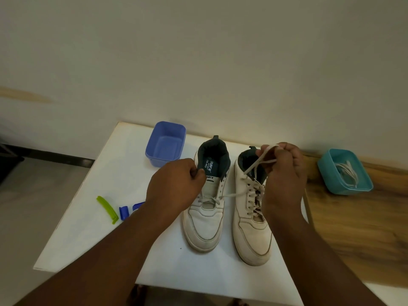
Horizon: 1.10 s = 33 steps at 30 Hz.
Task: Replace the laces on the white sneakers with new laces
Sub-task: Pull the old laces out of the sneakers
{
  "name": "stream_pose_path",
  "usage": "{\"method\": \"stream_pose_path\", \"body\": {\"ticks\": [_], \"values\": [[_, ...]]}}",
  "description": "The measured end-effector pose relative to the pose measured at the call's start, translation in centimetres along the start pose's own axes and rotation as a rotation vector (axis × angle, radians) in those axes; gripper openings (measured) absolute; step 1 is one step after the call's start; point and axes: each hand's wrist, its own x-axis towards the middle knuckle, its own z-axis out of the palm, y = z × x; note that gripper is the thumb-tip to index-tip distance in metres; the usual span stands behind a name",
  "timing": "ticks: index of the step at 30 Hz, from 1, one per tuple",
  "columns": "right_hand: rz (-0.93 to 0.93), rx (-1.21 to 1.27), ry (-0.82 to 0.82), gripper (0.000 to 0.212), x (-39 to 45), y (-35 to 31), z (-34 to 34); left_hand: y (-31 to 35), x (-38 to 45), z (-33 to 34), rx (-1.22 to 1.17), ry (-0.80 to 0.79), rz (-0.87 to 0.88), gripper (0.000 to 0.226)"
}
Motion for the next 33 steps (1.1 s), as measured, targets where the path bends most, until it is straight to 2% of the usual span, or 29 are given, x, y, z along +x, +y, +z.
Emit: {"method": "stream_pose_path", "body": {"ticks": [3,5,7,10,12,14,16,18,21,23,25,27,33], "values": [[0.007,0.097,-0.040,0.027,0.4,-0.1,-0.4,0.2,0.0,-0.1,-0.059,0.041,0.010,0.025],[0.058,0.370,-0.104,0.033,0.3,-0.7,-0.3,0.4,0.2,-0.1,-0.072,0.080,0.075,0.027],[0.015,0.534,-0.146,0.043,0.2,-1.4,-0.4,0.5,0.3,0.0,-0.017,0.080,0.168,0.035],[-0.070,0.529,-0.080,0.049,0.4,-1.9,-0.6,0.6,0.0,-0.1,0.010,0.054,0.169,0.043],[-0.110,0.392,0.026,0.051,0.5,-1.8,-0.6,0.6,-0.2,-0.5,-0.044,0.035,0.068,0.040],[-0.143,0.202,0.123,0.056,0.5,-1.2,-0.6,0.6,-0.3,-0.7,0.000,-0.012,-0.002,0.040],[-0.155,0.032,0.111,0.055,0.4,-0.5,-0.4,0.6,-0.3,-0.5,0.061,-0.089,-0.015,0.043],[-0.144,-0.163,-0.019,0.050,0.3,0.2,-0.2,0.5,-0.3,-0.2,0.050,-0.160,-0.036,0.041],[-0.191,-0.497,-0.363,0.035,-0.5,1.5,0.3,0.2,-0.1,0.1,0.025,-0.189,-0.034,0.037],[-0.309,-0.802,-0.588,0.019,-1.2,2.8,0.4,0.1,0.0,0.2,0.032,-0.193,-0.031,0.035],[-0.466,-1.077,-0.730,0.025,-1.3,4.0,0.3,0.1,0.0,0.1,0.048,-0.186,-0.024,0.033],[-0.517,-1.204,-0.761,0.024,-1.3,4.2,0.3,-0.1,0.0,-0.1,0.064,-0.167,-0.020,0.031],[-0.401,-1.172,-0.699,0.025,-0.8,4.0,0.2,-0.2,-0.3,-1.2,0.106,-0.083,-0.064,0.035]]}}
